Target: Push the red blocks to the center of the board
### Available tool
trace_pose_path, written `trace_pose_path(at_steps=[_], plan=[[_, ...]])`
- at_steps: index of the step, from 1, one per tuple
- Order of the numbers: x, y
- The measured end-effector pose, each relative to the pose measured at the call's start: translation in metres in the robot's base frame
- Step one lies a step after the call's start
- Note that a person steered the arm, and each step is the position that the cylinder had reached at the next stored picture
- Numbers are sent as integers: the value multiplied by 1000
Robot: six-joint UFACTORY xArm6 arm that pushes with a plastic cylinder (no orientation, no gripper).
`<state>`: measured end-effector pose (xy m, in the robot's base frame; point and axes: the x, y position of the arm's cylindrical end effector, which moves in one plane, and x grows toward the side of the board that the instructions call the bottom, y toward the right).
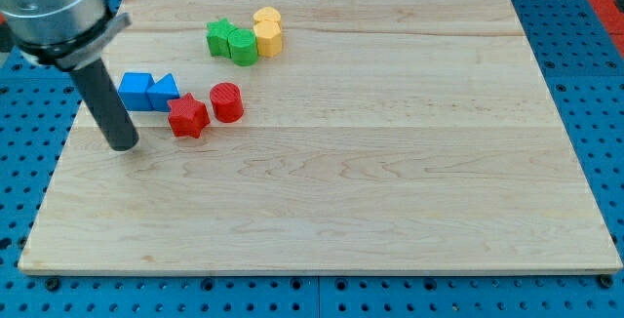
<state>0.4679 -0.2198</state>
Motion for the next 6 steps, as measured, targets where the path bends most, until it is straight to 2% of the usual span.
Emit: trace_pose_path(at_steps=[1,2,4,5,6], plan=[[-18,30],[-50,86],[-65,186],[-84,180],[-101,150]])
